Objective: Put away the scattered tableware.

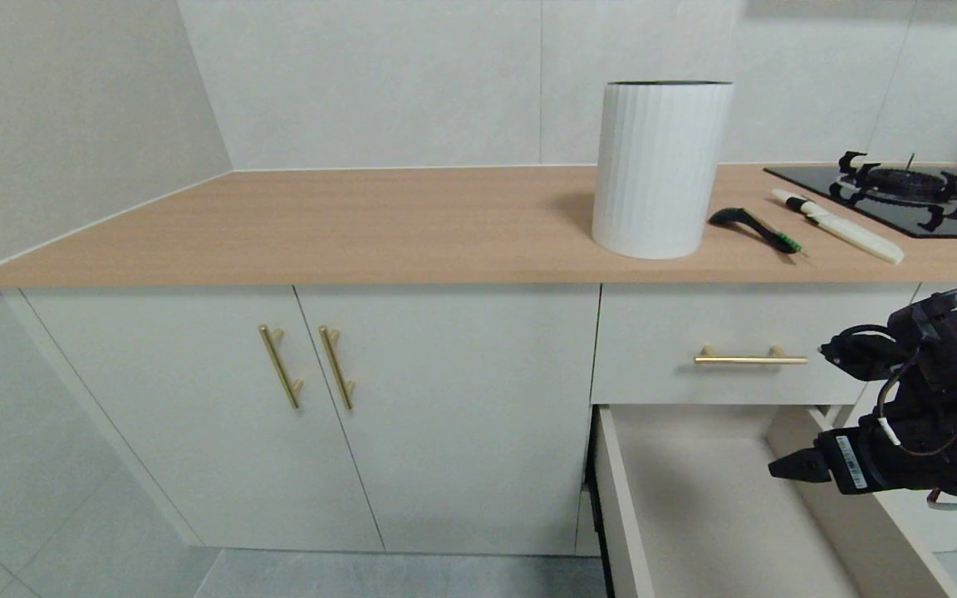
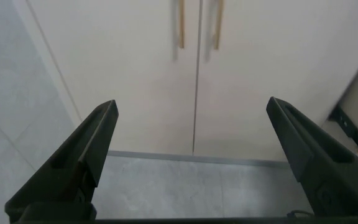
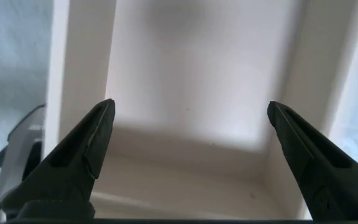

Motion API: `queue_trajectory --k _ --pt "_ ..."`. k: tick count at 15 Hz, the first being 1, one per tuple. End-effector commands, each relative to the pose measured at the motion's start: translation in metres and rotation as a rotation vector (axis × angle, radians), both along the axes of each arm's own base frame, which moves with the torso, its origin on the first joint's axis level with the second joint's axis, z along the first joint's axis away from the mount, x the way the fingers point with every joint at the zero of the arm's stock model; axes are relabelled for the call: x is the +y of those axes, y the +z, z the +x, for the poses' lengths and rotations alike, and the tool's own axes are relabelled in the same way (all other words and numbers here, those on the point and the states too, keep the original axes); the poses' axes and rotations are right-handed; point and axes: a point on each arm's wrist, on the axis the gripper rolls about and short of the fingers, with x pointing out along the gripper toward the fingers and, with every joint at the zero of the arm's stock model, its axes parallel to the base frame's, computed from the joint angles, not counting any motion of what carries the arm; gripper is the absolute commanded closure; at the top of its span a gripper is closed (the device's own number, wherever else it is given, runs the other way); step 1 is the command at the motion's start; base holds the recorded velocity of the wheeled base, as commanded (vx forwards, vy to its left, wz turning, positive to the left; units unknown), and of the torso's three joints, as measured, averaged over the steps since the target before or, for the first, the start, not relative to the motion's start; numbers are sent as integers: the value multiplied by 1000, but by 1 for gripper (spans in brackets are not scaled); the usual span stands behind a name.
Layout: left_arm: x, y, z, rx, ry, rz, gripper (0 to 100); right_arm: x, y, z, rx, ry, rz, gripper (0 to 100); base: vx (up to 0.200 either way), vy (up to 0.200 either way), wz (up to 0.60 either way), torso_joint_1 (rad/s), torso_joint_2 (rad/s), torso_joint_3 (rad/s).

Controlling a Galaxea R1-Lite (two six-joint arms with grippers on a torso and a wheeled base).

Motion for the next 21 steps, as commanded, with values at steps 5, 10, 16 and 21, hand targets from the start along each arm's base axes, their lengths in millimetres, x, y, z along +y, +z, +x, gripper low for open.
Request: queue_trajectory --k 5,10,16,21 --pt "0 0 0 0 1 0 0 0 -2 0 7 1 -3 0 0 0 0 175 -490 -292" --pt "0 0 0 0 1 0 0 0 -2 0 6 0 -9 0 0 0 0 197 -478 -279" --pt "0 0 0 0 1 0 0 -7 60 52 -226 -97 3 0 0 0 0 44 -95 -54" --pt "0 0 0 0 1 0 0 -7 74 121 -224 -195 46 0 0 0 0 0 0 0"
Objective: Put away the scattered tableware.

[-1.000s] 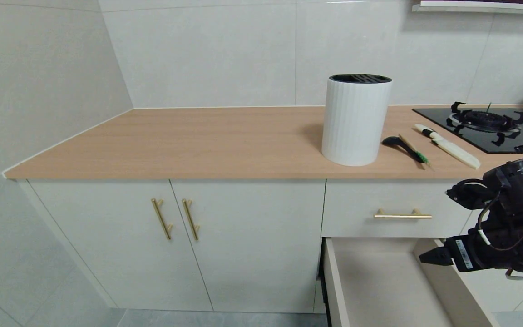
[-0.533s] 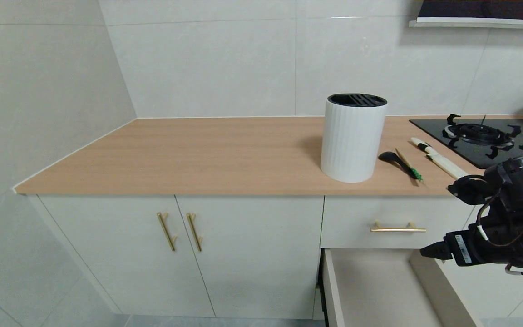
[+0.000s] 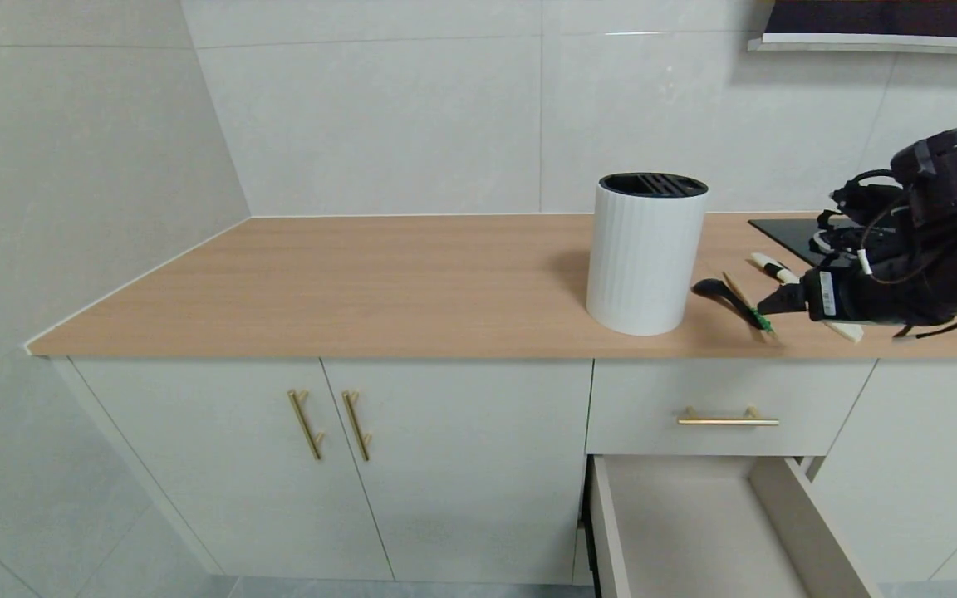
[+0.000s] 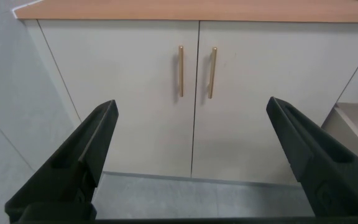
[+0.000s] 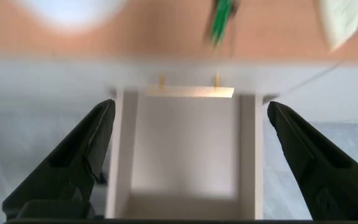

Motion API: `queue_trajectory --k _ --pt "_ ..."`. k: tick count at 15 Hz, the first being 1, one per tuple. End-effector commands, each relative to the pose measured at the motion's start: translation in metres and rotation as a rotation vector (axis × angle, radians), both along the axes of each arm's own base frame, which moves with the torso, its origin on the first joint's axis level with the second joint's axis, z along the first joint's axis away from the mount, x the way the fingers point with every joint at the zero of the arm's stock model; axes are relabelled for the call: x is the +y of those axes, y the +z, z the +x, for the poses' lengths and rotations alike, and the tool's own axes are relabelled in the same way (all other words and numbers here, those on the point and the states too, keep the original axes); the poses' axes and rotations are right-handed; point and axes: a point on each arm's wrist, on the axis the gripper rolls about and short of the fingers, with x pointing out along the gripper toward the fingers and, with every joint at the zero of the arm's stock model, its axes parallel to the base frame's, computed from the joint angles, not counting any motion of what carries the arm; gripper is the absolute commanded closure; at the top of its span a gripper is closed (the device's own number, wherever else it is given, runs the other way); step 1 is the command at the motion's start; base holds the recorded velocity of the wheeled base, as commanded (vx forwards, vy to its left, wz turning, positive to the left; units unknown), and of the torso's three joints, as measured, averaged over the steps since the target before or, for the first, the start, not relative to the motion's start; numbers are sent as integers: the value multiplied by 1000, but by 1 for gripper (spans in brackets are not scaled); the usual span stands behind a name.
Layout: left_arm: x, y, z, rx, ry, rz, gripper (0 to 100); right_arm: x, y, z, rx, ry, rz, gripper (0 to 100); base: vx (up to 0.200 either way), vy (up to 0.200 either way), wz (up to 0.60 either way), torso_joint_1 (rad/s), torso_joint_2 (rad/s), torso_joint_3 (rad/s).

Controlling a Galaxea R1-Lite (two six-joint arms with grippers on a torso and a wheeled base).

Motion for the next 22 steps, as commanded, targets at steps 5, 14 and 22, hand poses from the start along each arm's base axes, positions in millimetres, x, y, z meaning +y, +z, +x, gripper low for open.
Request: queue_trajectory --k 5,14,22 --pt "0 0 0 0 1 0 0 3 -44 71 60 -134 32 0 0 0 0 0 0 0" --pt "0 0 0 0 1 0 0 -7 -65 91 55 -197 1 0 0 0 0 0 0 0" --pt "0 0 0 0 1 0 0 -8 -57 86 39 -198 6 100 0 0 0 0 0 0"
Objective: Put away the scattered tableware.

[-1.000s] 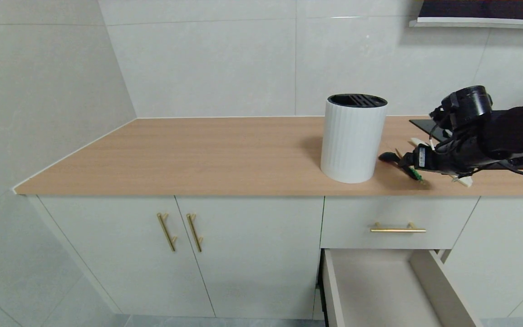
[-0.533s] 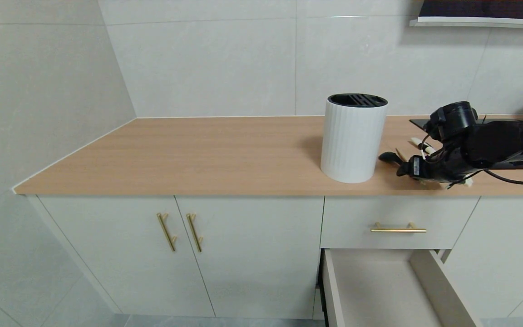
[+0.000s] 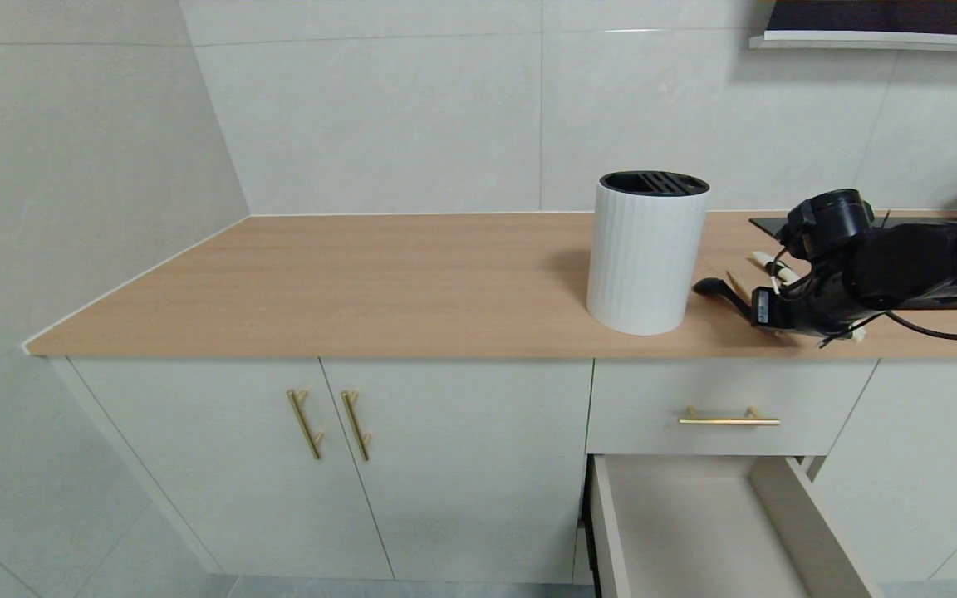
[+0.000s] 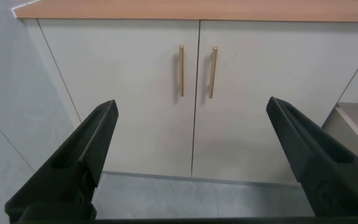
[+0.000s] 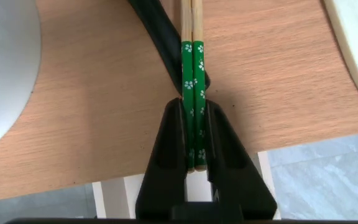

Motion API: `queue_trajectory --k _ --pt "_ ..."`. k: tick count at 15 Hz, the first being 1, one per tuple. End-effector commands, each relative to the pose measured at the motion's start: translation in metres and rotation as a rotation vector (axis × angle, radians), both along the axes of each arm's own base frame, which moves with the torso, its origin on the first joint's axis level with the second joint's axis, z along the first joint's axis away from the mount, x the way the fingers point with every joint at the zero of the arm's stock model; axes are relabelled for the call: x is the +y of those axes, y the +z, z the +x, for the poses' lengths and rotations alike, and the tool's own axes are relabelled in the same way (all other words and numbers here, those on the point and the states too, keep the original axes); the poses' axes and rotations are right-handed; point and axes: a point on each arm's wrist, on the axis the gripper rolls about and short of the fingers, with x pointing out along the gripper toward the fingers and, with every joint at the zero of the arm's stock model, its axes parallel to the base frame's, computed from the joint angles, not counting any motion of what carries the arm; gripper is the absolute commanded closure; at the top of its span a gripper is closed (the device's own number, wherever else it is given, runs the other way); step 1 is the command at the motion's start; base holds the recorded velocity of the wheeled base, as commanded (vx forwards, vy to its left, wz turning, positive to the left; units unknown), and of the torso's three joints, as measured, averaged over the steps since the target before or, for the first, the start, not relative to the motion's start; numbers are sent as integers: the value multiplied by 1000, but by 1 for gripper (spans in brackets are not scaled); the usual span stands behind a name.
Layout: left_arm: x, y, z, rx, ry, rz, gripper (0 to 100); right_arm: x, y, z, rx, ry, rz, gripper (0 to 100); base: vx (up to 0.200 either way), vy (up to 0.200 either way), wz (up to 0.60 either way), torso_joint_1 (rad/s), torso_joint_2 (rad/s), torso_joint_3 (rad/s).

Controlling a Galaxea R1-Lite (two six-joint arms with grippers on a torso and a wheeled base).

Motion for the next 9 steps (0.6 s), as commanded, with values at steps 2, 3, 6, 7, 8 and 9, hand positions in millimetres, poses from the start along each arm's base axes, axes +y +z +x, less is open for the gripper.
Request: queue_trajectory --k 2,3,6,7,8,9 --pt "0 0 0 0 1 0 0 -1 13 -7 -31 -2 4 100 0 0 0 0 0 0" --pt "0 0 0 0 1 0 0 -1 16 -8 -37 -3 6 100 0 0 0 0 0 0" --pt "0 0 0 0 1 0 0 -3 41 -30 -86 -8 34 100 0 0 0 0 0 0" --pt "0 0 0 0 1 0 0 -5 57 -50 -118 1 46 100 0 0 0 0 0 0" --pt "0 0 0 0 1 0 0 -6 67 -70 -133 33 72 100 0 0 0 0 0 0" --pt "0 0 0 0 1 0 0 -7 83 -100 -169 88 116 100 0 0 0 0 0 0"
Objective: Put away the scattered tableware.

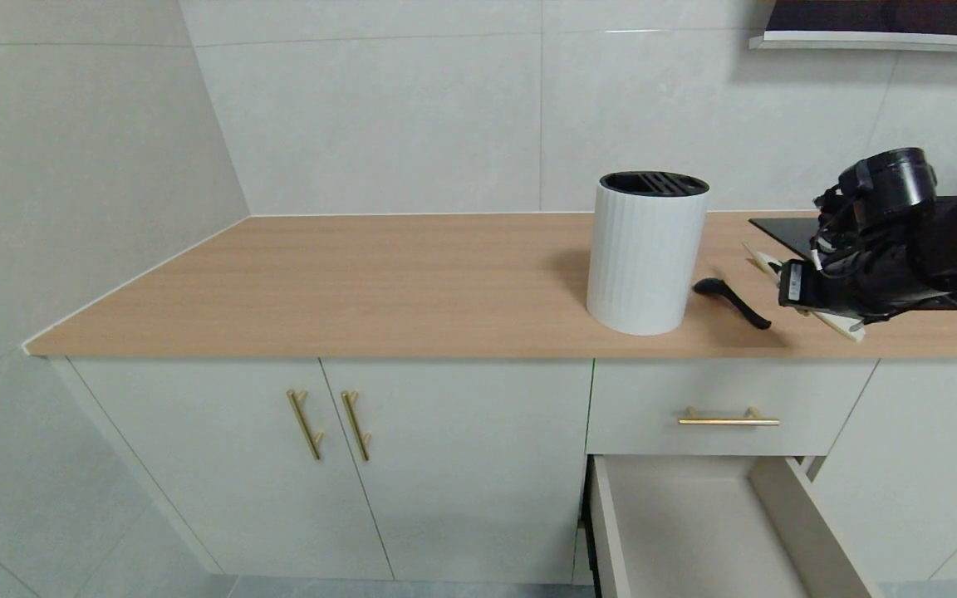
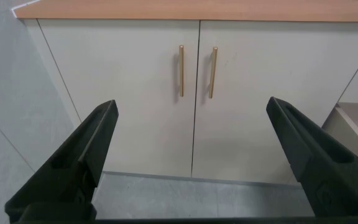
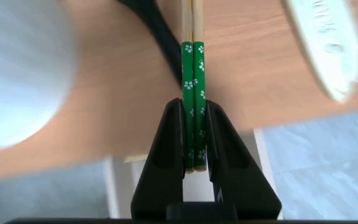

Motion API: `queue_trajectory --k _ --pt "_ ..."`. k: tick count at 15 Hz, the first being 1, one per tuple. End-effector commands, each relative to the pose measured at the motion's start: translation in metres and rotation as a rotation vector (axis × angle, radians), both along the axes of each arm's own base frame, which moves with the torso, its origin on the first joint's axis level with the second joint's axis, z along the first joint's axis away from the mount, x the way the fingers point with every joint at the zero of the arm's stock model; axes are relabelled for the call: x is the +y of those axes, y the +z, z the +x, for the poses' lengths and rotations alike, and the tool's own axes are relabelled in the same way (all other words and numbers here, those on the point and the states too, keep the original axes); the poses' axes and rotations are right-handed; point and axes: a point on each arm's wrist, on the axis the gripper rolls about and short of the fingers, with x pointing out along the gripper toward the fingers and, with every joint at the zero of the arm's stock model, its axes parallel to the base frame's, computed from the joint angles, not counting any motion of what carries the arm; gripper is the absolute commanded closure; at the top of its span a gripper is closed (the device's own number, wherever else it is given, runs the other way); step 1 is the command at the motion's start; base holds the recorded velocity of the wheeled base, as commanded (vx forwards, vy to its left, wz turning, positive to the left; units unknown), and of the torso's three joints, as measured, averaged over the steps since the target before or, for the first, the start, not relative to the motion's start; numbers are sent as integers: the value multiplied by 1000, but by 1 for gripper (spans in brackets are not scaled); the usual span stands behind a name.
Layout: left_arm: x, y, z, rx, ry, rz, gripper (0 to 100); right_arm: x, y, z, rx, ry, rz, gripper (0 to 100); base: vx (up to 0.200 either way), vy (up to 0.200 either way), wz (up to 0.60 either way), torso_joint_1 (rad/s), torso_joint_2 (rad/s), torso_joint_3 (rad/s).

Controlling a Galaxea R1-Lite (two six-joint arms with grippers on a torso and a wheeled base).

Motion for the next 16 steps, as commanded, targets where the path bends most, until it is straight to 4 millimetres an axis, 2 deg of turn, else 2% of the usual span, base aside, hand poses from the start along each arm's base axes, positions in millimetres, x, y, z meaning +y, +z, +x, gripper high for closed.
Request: queue_trajectory --k 1,2,3,4,7,9,12,16 --pt "0 0 0 0 1 0 0 -4 45 -70 -105 89 72 100 0 0 0 0 0 0" --pt "0 0 0 0 1 0 0 -5 53 -95 -117 134 111 100 0 0 0 0 0 0" --pt "0 0 0 0 1 0 0 -8 61 -131 -84 155 124 100 0 0 0 0 0 0" --pt "0 0 0 0 1 0 0 -11 65 -158 -33 165 125 100 0 0 0 0 0 0" --pt "0 0 0 0 1 0 0 -16 55 -199 29 298 77 100 0 0 0 0 0 0" --pt "0 0 0 0 1 0 0 -15 46 -208 49 364 68 100 0 0 0 0 0 0" --pt "0 0 0 0 1 0 0 -9 27 -196 137 430 48 100 0 0 0 0 0 0" --pt "0 0 0 0 1 0 0 1 10 -191 211 494 32 100 0 0 0 0 0 0"
